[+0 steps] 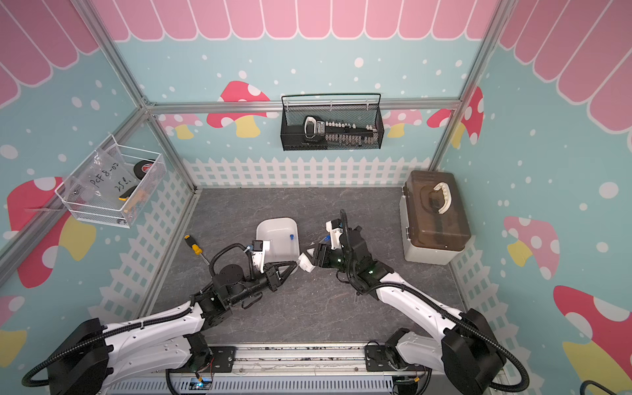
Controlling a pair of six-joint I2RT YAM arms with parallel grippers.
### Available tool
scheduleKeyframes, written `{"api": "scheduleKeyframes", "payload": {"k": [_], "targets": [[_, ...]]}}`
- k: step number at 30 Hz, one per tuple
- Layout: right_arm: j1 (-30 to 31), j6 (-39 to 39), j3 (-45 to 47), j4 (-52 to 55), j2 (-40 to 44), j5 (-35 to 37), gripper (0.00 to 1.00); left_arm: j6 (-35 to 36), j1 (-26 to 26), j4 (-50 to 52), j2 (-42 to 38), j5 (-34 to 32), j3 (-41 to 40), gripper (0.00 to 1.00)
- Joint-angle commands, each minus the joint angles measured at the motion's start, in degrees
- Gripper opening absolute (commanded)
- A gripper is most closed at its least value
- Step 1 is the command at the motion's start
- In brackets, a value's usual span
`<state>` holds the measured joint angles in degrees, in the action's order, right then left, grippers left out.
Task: Wipe the exteriors of test tubes
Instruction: Wipe the dirt from the test tube.
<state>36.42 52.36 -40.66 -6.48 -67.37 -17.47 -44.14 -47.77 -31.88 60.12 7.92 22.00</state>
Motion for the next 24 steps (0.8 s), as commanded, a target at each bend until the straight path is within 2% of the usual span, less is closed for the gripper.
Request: {"api": "scheduleKeyframes", "payload": {"k": [1, 10, 24], "targets": [[0.2, 2.6, 0.7, -0.6, 0.4, 1.2, 0.67, 1.4, -0.1, 1.2, -1.9, -2.2, -0.1, 0.15], [0.6, 6.6, 1.5, -4.7, -0.7, 0.5, 0.64, 5.5, -0.9, 4.8, -1.9, -2.3, 2.1, 0.15], [1.0, 8.6, 2.7, -7.8, -2.4, 0.6, 0.64, 2.1, -2.2, -1.6, 0.7, -3.5, 0.6, 0.14]]}}
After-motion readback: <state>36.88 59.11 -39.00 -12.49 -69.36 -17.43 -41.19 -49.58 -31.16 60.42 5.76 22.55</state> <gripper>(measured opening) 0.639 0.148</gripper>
